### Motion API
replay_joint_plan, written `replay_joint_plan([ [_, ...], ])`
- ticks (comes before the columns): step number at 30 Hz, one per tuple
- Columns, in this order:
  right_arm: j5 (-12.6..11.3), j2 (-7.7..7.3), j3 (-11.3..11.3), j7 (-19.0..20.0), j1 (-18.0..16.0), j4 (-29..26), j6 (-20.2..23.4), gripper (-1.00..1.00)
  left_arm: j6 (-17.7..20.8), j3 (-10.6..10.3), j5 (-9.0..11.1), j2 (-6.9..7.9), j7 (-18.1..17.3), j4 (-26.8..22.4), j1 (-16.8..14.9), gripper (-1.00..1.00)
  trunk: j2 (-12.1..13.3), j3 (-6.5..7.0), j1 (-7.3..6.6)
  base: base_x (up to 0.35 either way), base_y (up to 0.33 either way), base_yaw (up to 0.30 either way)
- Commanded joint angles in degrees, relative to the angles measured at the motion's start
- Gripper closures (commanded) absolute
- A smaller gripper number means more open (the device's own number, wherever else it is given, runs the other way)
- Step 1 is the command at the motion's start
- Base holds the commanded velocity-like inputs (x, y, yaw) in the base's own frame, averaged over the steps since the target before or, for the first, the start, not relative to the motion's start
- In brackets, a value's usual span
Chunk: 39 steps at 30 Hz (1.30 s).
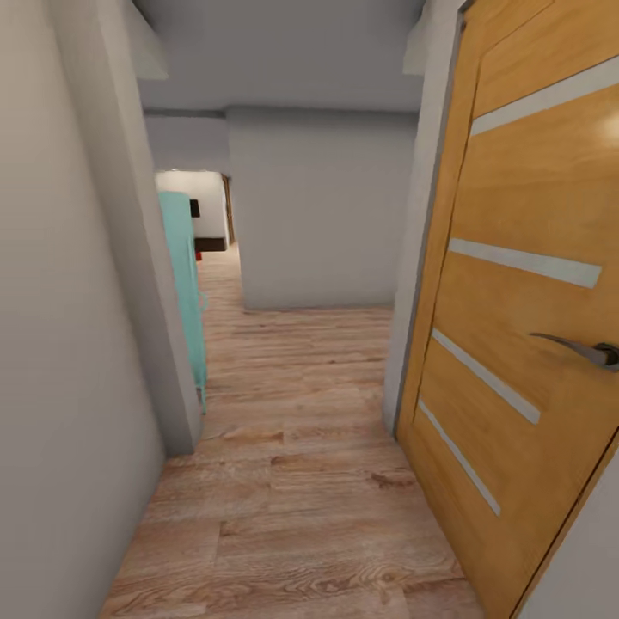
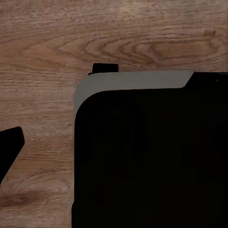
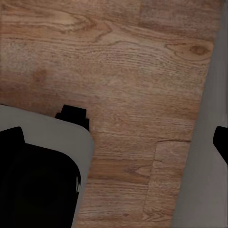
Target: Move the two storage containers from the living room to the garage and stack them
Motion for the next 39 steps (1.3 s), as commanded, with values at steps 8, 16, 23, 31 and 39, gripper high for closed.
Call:
replay_joint_plan([
  [8,-0.49,0.03,0.48,-0.01,-0.05,0.16,-0.33,-1.00,-0.05,0.02,0.19,0.01,-0.07,0.03,-0.01,-1.00,-0.02,-0.05,0.03,0.323,0.000,0.023],
  [16,-0.49,0.15,0.48,-0.01,-0.05,0.16,-0.28,-1.00,-0.05,0.02,0.22,0.01,-0.05,0.06,-0.01,-1.00,-0.02,-0.05,0.03,0.323,0.000,0.001],
  [23,-0.49,0.11,0.48,-0.01,-0.05,0.16,-0.34,-1.00,-0.05,0.02,0.28,0.01,0.01,0.03,-0.01,-1.00,-0.02,-0.05,0.03,0.323,0.000,0.000],
  [31,-0.56,0.03,0.48,-0.07,-0.05,0.16,-0.42,-1.00,-0.07,0.02,1.42,0.09,-0.06,0.05,-0.01,-1.00,-0.02,-0.05,0.03,0.323,0.000,0.000],
  [39,-0.90,0.02,0.47,-0.10,-0.05,0.16,-0.54,-1.00,-0.22,0.08,3.18,0.21,-0.08,0.06,-0.01,-1.00,-0.02,-0.05,0.03,0.323,0.000,0.000],
])
